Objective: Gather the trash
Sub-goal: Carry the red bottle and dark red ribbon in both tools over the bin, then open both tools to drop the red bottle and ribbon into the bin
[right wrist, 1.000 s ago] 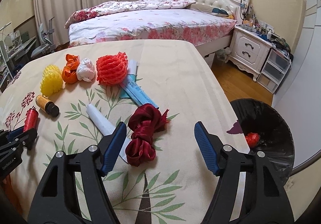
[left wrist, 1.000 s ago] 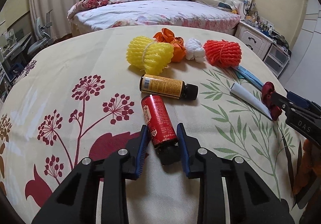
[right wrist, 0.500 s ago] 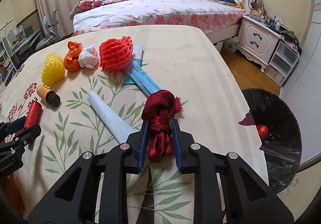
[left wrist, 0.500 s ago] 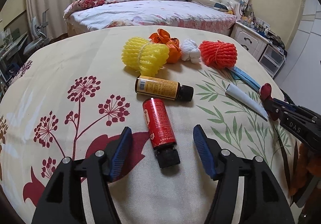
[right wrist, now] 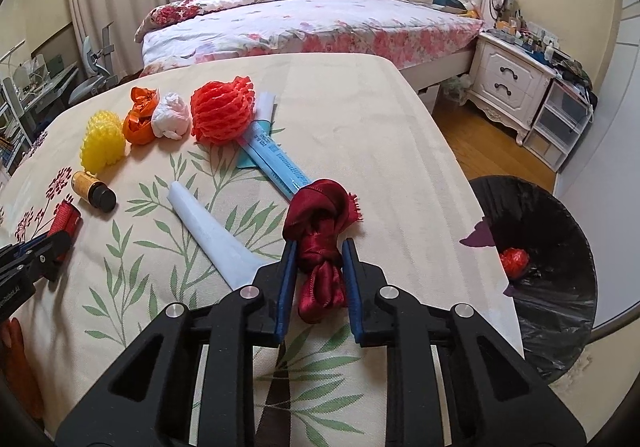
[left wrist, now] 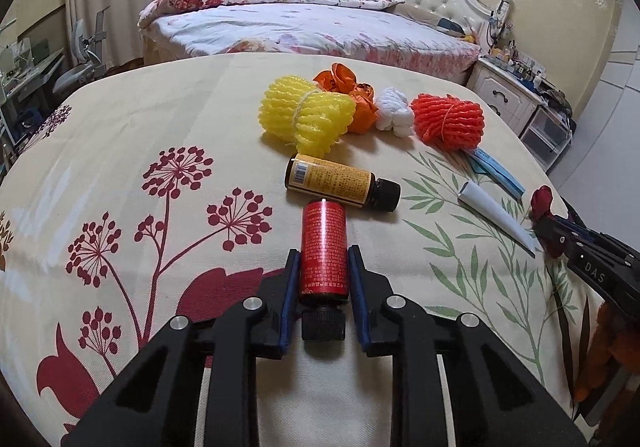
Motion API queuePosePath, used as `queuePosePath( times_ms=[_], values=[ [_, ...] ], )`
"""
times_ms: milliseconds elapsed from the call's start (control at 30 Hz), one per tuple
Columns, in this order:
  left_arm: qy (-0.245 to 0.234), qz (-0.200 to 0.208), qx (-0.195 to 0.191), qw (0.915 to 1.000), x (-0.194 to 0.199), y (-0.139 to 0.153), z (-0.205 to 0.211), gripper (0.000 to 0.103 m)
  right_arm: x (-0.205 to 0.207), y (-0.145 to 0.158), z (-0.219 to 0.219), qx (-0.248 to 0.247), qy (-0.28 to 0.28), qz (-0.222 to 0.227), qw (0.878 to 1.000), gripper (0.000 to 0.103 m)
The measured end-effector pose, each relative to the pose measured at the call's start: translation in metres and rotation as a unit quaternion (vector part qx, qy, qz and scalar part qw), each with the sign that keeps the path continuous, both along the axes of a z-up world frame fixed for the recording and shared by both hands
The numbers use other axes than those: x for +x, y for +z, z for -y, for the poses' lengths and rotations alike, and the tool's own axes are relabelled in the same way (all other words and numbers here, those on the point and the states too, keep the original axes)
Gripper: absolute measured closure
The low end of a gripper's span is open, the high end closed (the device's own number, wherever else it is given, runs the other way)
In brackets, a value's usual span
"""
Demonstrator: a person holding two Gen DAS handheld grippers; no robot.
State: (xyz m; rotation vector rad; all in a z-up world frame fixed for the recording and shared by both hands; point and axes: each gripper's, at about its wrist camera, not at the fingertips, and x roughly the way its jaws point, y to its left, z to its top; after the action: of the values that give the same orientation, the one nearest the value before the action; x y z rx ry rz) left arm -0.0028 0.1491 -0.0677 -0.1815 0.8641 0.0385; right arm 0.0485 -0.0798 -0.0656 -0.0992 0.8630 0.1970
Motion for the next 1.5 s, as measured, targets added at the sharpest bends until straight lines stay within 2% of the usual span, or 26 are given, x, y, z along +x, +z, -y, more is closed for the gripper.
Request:
queuePosePath(
  times_ms=[200,367,667,1033,1300,1500],
  values=[
    [-0.014,0.019,0.012,0.9997,-0.006,0.006,0.008,0.078,-0.004,0.005,0.007,0.003,-0.001,0.013,1.000,0.081],
    [-0.026,0.029,0.006,0.9992,-0.005,0.012,0.018,0.078,-0.008,0.011,0.016,0.007,-0.006,0.025,1.000,0.081],
    [-0.082,0.060,0.008,0.9948,0.009,0.028,0.067,0.078,-0.013,0.031,0.046,0.008,-0.036,0.056,0.998,0.081],
    [-0.172,0.102,0.003,0.9798,0.045,0.045,0.154,0.078,-0.011,0.045,0.107,-0.010,-0.114,0.098,0.989,0.081],
    [-0.223,0.117,0.007,0.9679,0.071,0.050,0.213,0.078,-0.005,0.046,0.152,-0.027,-0.178,0.117,0.977,0.081],
    [-0.248,0.119,0.019,0.9612,0.088,0.049,0.246,0.078,0.001,0.041,0.179,-0.015,-0.203,0.119,0.972,0.081]
  ],
)
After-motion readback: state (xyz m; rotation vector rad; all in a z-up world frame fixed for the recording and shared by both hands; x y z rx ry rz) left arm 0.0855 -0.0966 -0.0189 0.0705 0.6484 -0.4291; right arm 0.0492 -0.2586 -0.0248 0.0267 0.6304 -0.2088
